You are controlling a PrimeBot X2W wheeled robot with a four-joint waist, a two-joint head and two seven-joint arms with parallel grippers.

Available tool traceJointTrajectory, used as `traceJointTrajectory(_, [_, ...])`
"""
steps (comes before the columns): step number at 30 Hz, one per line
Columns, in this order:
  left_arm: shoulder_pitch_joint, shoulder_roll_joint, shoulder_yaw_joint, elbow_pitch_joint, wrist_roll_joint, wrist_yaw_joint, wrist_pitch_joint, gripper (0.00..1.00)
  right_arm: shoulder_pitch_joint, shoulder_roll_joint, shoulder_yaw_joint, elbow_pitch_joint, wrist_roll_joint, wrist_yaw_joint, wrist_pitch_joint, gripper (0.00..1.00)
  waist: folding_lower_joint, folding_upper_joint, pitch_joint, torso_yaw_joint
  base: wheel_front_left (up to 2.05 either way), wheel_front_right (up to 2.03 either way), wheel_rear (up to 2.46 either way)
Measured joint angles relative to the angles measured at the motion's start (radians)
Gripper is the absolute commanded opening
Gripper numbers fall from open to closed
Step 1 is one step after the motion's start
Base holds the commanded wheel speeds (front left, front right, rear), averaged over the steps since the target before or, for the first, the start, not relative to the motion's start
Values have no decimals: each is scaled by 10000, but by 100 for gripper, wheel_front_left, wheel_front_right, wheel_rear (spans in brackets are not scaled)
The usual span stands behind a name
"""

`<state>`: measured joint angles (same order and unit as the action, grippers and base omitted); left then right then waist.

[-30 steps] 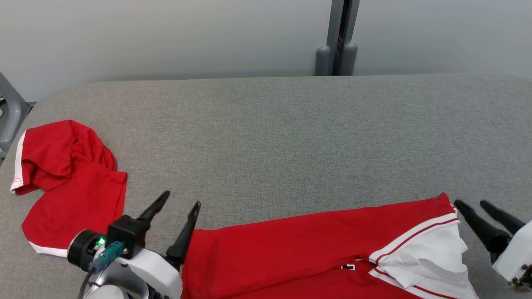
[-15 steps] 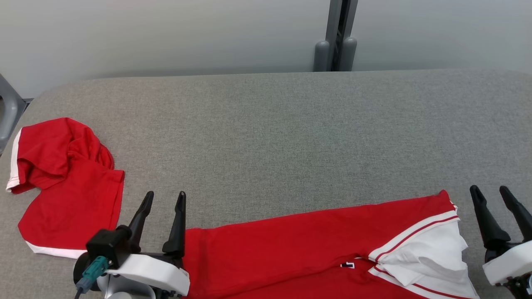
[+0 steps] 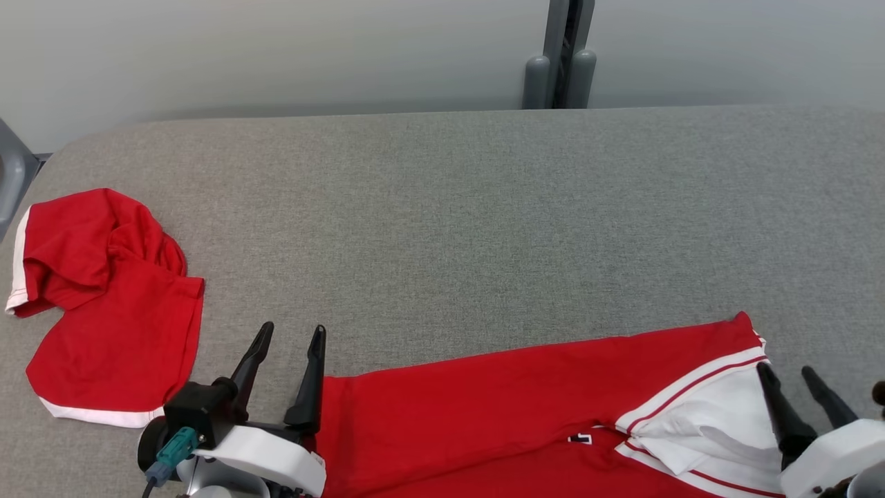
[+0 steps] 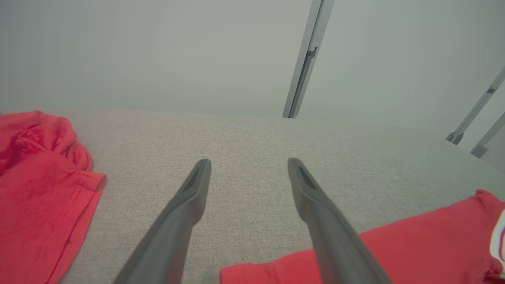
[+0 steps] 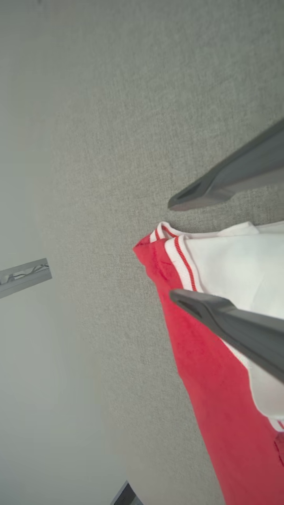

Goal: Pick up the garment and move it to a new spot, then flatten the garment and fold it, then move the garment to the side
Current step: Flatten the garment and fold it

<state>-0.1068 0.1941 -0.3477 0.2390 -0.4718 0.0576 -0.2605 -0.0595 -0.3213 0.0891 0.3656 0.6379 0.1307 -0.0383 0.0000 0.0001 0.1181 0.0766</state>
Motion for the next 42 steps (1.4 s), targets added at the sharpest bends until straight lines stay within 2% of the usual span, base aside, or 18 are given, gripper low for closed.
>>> traceJointTrajectory(13, [-200, -401, 453, 445, 648, -579, -12, 100, -335, -15, 583, 1363, 349, 0, 6, 100, 0, 0, 319, 215, 0, 0, 0])
traceJointTrajectory(29, [-211, -713, 1068, 731, 1212, -1020, -12, 100, -223, -301, 1778, 1312, 1561, 2, 184, 100, 0, 0, 118, -66, 0, 0, 0])
traceJointTrajectory(30, [-211, -731, 1089, 748, 1231, -1047, -12, 100, -224, -307, 1820, 1338, 1580, 2, 171, 96, 0, 0, 112, -67, 0, 0, 0])
traceJointTrajectory(31, [-209, -744, 1103, 763, 1277, -1091, -12, 100, -232, -311, 1862, 1363, 1611, 0, 165, 52, 0, 0, 105, -65, 0, 0, 0])
traceJointTrajectory(32, [-208, -763, 1118, 777, 1290, -1097, -12, 100, -237, -324, 1896, 1386, 1647, 2, 150, 22, 0, 0, 101, -62, 0, 0, 0])
traceJointTrajectory(33, [-208, -780, 1139, 792, 1313, -1108, -12, 100, -238, -347, 1944, 1415, 1661, 0, 140, 0, 0, 0, 98, -55, 0, 0, 0])
traceJointTrajectory(42, [-194, -884, 1335, 876, 1555, -1271, -12, 100, -345, -491, 2305, 1616, 1893, 4, -142, 0, 0, -1, 67, 51, 0, 0, 0])
